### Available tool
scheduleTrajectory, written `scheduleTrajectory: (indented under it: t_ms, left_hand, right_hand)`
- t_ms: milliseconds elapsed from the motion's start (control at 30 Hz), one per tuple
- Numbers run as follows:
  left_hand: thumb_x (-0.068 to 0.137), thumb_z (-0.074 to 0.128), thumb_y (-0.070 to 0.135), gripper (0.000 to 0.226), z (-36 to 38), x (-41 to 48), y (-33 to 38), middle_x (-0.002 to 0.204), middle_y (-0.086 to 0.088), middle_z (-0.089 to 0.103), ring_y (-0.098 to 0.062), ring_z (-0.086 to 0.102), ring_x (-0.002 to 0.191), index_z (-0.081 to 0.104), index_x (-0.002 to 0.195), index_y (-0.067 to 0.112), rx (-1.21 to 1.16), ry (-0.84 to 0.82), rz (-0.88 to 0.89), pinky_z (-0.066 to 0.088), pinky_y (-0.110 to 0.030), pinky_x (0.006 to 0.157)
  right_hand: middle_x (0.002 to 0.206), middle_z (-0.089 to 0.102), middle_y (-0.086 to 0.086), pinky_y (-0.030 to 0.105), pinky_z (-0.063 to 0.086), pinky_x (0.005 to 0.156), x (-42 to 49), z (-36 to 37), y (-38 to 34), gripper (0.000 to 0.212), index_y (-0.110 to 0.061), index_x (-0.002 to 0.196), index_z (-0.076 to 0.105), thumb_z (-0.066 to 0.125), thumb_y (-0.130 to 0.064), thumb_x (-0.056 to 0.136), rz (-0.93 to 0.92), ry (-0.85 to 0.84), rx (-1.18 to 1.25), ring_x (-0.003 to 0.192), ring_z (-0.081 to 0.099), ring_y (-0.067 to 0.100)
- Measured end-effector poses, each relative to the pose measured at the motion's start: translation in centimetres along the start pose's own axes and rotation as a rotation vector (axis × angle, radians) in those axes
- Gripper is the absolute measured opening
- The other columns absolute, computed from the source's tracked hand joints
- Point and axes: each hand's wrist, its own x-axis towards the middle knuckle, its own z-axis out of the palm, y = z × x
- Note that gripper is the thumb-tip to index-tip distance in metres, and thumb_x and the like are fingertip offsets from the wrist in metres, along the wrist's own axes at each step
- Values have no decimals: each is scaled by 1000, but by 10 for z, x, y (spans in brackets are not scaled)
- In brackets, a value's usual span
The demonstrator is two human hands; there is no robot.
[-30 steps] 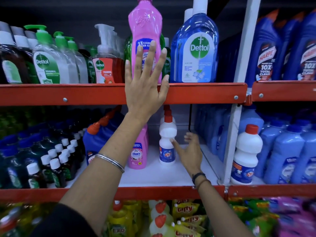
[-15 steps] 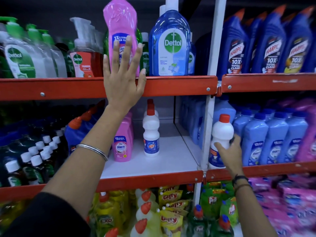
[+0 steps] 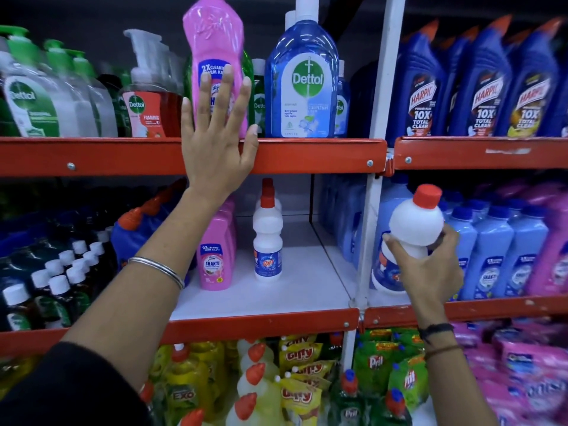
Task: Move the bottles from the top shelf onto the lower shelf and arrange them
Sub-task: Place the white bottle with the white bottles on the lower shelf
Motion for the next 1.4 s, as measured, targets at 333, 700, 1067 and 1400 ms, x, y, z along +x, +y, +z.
scheduleTrajectory:
  t_ms: [333,700,1067,1400]
  left_hand:
    - [99,34,40,57,1,1,-1,160,-5,24,-28,19,148,23,152,23,15,44,9,15,-51,119]
    - [96,41,40,61,1,1,-2,157,-6,31,-28,25,147,28,150,16,-12,89,10,20,-52,119]
    - [95,43,38,61,0,1,0,157,-6,31,-28,25,147,29,150,16,-35,84,6,19,-51,119]
    - [96,41,39,61,-4,2,-1,159,-5,27,-26,20,148,25,151,18,-33,30,22,16,-50,119]
  right_hand:
    - [110,62,-5,45,52,77,-43,33,-61,71,-22,111,48,84,-47,55,31,-397,242,97,61,21]
    - [113,65,3,31,45,69,-94,132,-66,73,-19,113,44,85,-42,56,47,-564,134,97,63,24]
    - [112,65,3,27,38,65,-105,147,-61,75,-18,114,44,81,-50,58,10,-588,33,95,62,23]
    - [124,55,-1,29,40,69,-106,132,-57,77,-20,124,40,76,-52,64,-49,-614,3,103,57,19]
